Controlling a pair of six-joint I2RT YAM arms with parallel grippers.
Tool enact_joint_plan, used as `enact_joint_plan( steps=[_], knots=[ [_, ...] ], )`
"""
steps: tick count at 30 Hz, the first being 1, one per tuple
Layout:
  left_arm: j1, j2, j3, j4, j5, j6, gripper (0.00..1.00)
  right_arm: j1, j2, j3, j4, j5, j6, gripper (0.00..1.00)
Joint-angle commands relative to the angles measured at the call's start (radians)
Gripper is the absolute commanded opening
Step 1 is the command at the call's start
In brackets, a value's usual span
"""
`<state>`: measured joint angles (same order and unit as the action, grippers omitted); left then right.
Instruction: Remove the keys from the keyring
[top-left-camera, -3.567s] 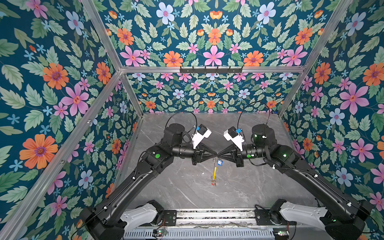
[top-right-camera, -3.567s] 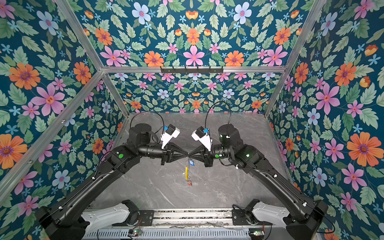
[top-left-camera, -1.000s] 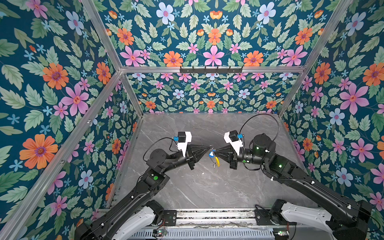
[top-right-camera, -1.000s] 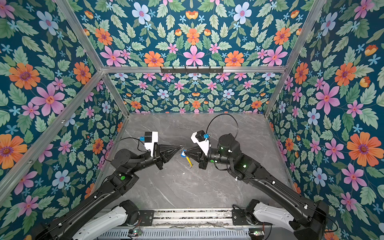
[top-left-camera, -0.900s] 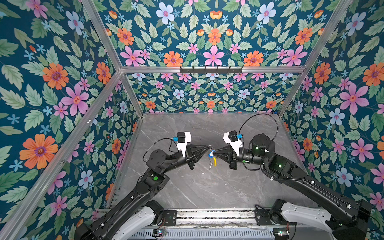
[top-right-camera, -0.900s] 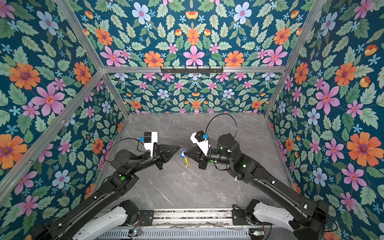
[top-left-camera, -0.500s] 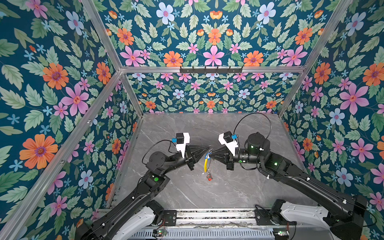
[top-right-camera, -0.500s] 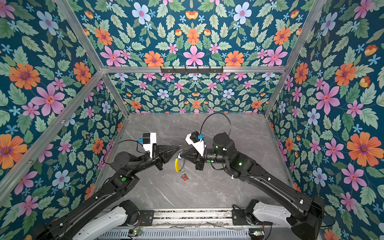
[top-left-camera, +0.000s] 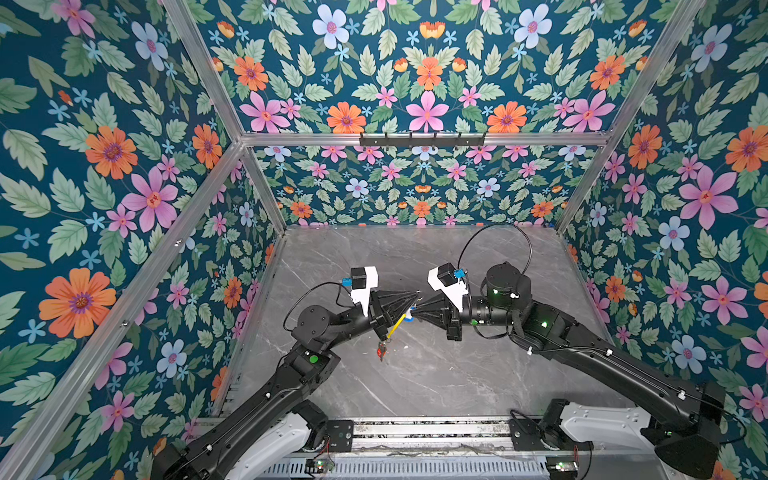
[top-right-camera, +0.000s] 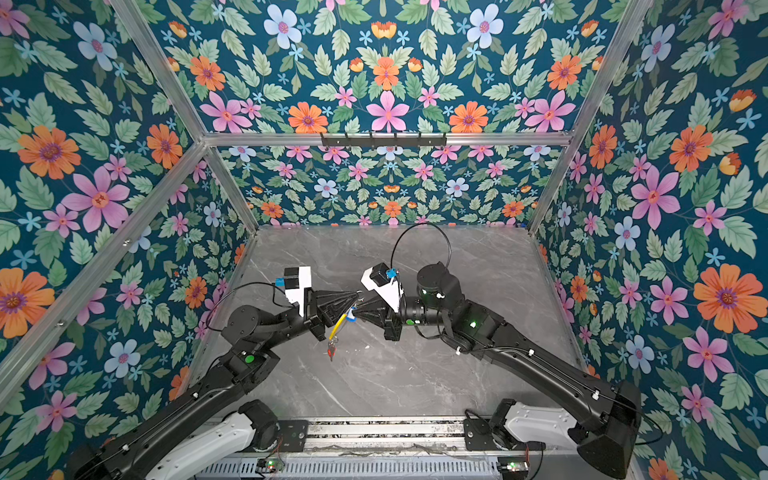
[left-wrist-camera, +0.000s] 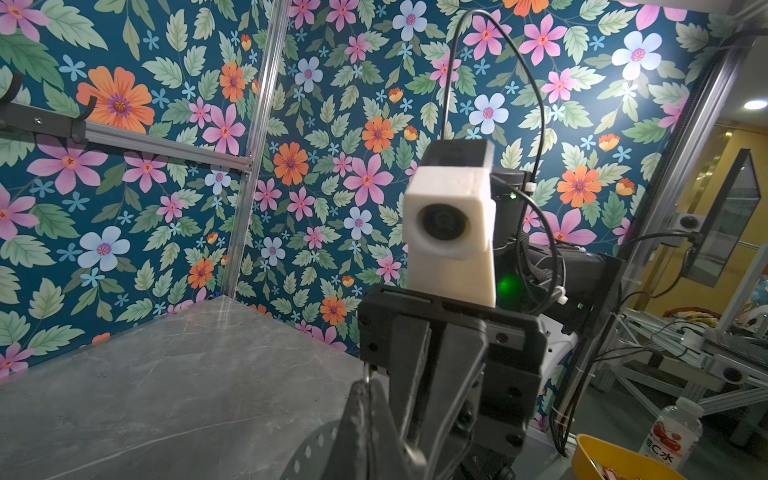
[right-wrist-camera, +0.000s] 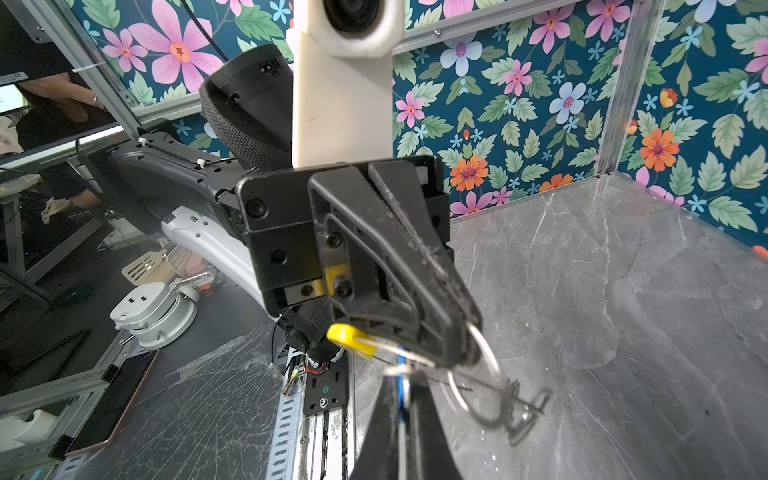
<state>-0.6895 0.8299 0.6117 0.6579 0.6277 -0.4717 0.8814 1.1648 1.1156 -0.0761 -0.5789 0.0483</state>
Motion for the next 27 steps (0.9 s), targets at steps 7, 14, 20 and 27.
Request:
enact_joint_plan(
  steps=[7,14,20,27],
  knots=[
    [0.000,-0.010,-0.009,0.017,-0.018,0.012,0.00,0.004,0.023,0.023,0.000,-0.053,-0.015,0.00],
    [-0.001,-0.057,0.005,-0.089,-0.081,0.074,0.00,0.003,-0.067,-0.076,-0.006,0.036,-0.002,0.00],
    [0.000,-0.101,-0.008,-0.162,-0.162,0.109,0.00,-0.020,-0.154,-0.173,0.003,0.126,0.034,0.00],
    [-0.001,-0.143,-0.033,-0.210,-0.235,0.124,0.00,-0.178,-0.220,-0.294,0.040,0.153,0.171,0.00]
  ],
)
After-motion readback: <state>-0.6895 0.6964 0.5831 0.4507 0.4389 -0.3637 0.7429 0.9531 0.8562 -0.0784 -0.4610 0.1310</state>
